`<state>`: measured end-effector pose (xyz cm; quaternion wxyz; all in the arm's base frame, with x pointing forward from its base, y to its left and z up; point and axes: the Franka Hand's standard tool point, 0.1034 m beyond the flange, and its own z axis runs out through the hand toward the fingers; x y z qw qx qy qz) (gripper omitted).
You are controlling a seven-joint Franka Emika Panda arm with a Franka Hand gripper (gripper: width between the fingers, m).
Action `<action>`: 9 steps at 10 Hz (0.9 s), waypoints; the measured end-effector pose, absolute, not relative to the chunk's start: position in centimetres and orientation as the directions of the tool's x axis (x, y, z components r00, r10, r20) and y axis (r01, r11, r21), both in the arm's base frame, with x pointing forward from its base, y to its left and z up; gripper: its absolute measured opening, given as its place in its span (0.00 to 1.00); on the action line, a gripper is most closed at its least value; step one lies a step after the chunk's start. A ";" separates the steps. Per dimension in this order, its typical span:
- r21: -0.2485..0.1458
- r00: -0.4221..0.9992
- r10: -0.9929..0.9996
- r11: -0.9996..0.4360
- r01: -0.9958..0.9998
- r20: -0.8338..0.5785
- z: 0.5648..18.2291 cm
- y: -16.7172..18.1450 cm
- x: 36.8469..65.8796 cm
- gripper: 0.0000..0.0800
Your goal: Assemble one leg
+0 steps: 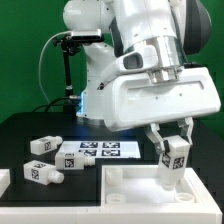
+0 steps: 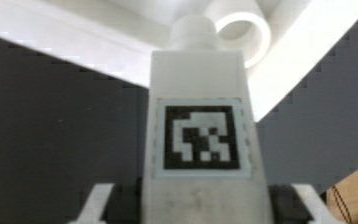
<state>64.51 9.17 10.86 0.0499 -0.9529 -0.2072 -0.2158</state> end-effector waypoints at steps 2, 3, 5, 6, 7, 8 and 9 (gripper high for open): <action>-0.018 0.825 0.363 -0.912 0.411 0.432 10.5 10.2 64.6 0.36; -0.023 0.827 0.361 -0.912 0.410 0.431 10.3 10.7 64.5 0.36; -0.025 0.826 0.365 -0.910 0.415 0.431 10.0 11.3 64.2 0.36; -0.022 0.822 0.363 -0.910 0.413 0.438 9.9 11.4 64.3 0.36; -0.017 0.818 0.359 -0.912 0.409 0.449 9.8 11.3 64.5 0.36; -0.018 0.819 0.355 -0.913 0.406 0.451 9.3 11.3 64.6 0.36; -0.020 0.820 0.354 -0.914 0.406 0.450 9.0 11.3 64.5 0.36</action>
Offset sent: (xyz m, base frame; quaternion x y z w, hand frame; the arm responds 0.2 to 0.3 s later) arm 0.0035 0.0158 -0.0019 -0.0059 0.0057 0.0206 0.9998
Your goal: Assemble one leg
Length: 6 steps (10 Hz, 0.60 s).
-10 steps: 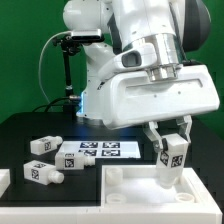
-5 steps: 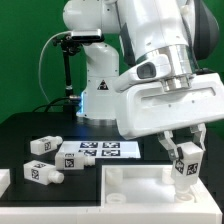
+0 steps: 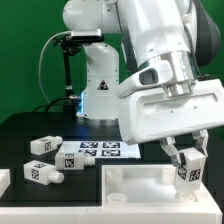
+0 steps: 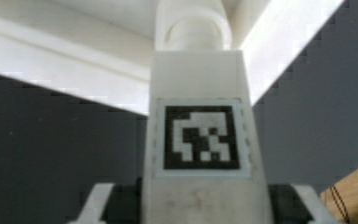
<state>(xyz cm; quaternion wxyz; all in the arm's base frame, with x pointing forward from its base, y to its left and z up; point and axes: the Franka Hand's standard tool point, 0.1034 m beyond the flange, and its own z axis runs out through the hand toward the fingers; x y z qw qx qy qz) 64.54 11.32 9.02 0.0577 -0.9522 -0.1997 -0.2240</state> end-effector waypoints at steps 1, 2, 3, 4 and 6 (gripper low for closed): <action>-0.019 0.819 0.354 -0.914 0.406 0.451 8.9 11.2 64.5 0.36; -0.017 0.818 0.353 -0.915 0.404 0.453 8.6 11.2 64.4 0.36; 0.003 0.803 0.356 -0.915 0.404 0.479 8.5 10.8 64.3 0.36; 0.021 0.790 0.354 -0.917 0.398 0.500 8.3 10.4 63.9 0.36; 0.036 0.781 0.346 -0.922 0.385 0.519 8.2 9.6 63.4 0.36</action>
Offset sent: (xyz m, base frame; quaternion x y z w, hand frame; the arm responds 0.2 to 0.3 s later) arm -0.0259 -0.0092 -0.0171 -0.0037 0.0430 -0.0041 0.9991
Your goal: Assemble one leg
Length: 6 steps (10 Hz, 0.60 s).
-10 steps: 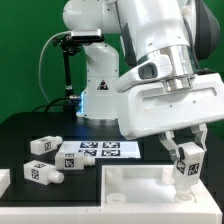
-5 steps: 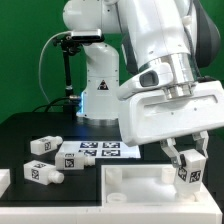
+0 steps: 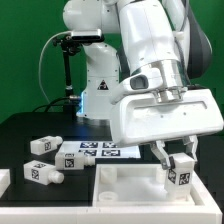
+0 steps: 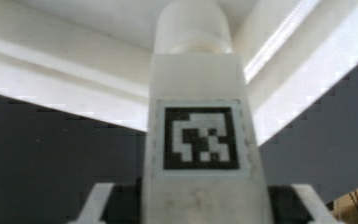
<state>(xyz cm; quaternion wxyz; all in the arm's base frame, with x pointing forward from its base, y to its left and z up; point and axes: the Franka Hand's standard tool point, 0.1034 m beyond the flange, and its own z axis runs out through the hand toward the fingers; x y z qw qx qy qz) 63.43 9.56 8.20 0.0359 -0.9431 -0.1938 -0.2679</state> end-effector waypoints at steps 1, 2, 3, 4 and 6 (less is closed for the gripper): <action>0.038 0.781 0.342 -0.924 0.379 0.523 8.2 9.3 63.4 0.36; 0.038 0.780 0.343 -0.924 0.380 0.523 8.2 9.3 63.4 0.36; 0.038 0.780 0.343 -0.924 0.380 0.523 8.2 9.3 63.4 0.36; 0.038 0.781 0.343 -0.924 0.380 0.522 8.1 9.3 63.4 0.36; 0.037 0.782 0.343 -0.924 0.380 0.521 8.1 9.3 63.3 0.73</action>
Offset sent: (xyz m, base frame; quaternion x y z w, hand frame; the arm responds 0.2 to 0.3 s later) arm 0.0000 0.0000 0.0000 0.0000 0.0000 0.0000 1.0000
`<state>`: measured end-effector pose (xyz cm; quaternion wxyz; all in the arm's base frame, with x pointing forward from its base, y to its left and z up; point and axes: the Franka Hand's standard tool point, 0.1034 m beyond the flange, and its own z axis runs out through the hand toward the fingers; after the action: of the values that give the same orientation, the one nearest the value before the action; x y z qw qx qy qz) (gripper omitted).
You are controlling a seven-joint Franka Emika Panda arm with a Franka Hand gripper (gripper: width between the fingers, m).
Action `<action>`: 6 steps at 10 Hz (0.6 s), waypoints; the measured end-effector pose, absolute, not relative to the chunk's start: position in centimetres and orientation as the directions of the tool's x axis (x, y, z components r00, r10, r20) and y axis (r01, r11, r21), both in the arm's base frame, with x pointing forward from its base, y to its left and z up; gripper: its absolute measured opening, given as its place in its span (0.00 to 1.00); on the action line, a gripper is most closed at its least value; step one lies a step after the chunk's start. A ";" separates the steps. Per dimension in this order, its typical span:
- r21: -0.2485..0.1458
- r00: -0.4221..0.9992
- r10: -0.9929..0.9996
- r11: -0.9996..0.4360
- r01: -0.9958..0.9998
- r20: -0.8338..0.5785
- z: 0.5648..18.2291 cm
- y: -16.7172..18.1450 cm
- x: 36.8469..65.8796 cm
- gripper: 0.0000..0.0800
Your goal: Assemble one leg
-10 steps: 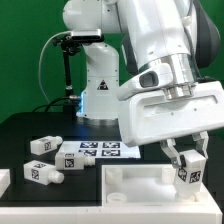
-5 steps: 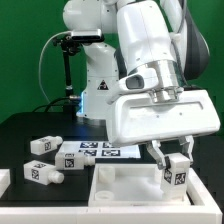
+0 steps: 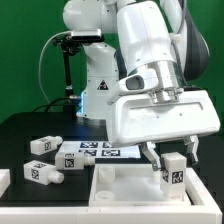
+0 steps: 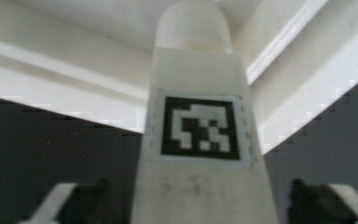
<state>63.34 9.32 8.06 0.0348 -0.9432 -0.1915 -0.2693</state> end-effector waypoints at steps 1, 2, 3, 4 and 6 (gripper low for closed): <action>0.037 0.782 0.342 -0.924 0.380 0.521 8.0 9.3 63.3 0.79; 0.037 0.782 0.342 -0.924 0.380 0.521 8.0 9.3 63.3 0.79; 0.037 0.782 0.342 -0.924 0.380 0.521 8.0 9.3 63.3 0.81; 0.020 0.799 0.320 -0.932 0.361 0.509 8.0 9.3 63.2 0.81; -0.021 0.863 0.253 -0.956 0.292 0.438 8.9 8.8 63.3 0.81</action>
Offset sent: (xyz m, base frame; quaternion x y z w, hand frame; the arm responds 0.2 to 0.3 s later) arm 0.0000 0.0000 0.0000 0.0000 0.0000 0.0000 1.0000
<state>63.33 8.84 8.91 0.0435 -0.9641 -0.1413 -0.2208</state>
